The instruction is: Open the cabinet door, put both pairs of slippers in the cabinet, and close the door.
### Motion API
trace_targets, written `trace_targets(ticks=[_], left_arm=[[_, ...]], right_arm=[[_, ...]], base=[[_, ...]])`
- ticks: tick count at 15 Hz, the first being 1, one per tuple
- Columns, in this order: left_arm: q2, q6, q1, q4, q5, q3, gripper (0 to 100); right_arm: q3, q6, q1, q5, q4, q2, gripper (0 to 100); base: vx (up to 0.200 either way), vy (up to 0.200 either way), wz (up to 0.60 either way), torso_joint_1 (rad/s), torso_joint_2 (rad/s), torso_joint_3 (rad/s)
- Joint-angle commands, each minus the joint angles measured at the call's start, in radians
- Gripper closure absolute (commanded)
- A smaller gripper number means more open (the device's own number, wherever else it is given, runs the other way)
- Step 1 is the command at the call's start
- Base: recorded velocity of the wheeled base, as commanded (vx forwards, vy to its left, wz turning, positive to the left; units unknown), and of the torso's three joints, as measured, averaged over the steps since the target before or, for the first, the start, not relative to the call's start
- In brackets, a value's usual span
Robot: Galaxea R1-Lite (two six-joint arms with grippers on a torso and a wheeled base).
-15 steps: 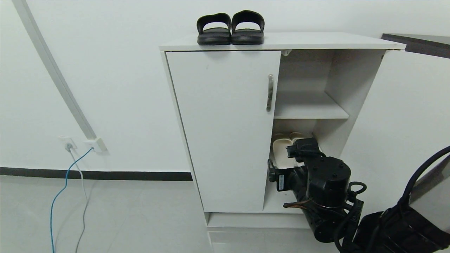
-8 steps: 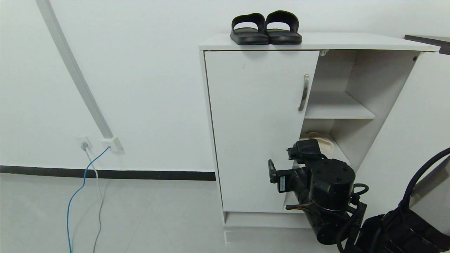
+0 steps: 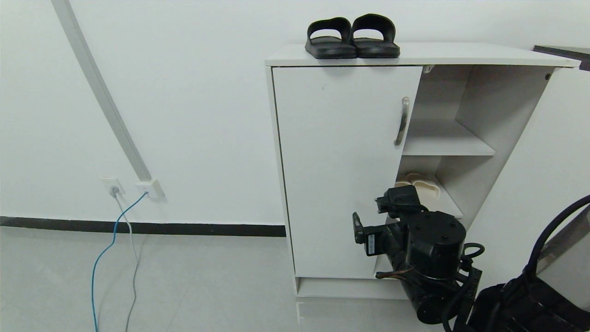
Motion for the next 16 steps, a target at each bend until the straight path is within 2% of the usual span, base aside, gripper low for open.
trace_targets(ticks=[1,8,10,16], left_arm=[[0.001,0.0,0.0,0.0,0.0,0.0,100],[0.001,0.0,0.0,0.002,0.0,0.0,100],[0.001,0.0,0.0,0.0,0.0,0.0,100],[0.001,0.0,0.0,0.0,0.0,0.0,100]], right_arm=[[0.0,0.0,0.0,0.0,0.0,0.003,0],[0.002,-0.002,0.001,0.0,0.0,0.002,0],[0.002,-0.002,0.001,0.0,0.0,0.002,0],[0.002,-0.002,0.001,0.0,0.002,0.002,0]], base=[[0.0,0.0,0.0,0.0,0.0,0.0],[0.0,0.0,0.0,0.0,0.0,0.0],[0.0,0.0,0.0,0.005,-0.17,-0.242],[0.0,0.0,0.0,0.061,-0.44,-0.357]])
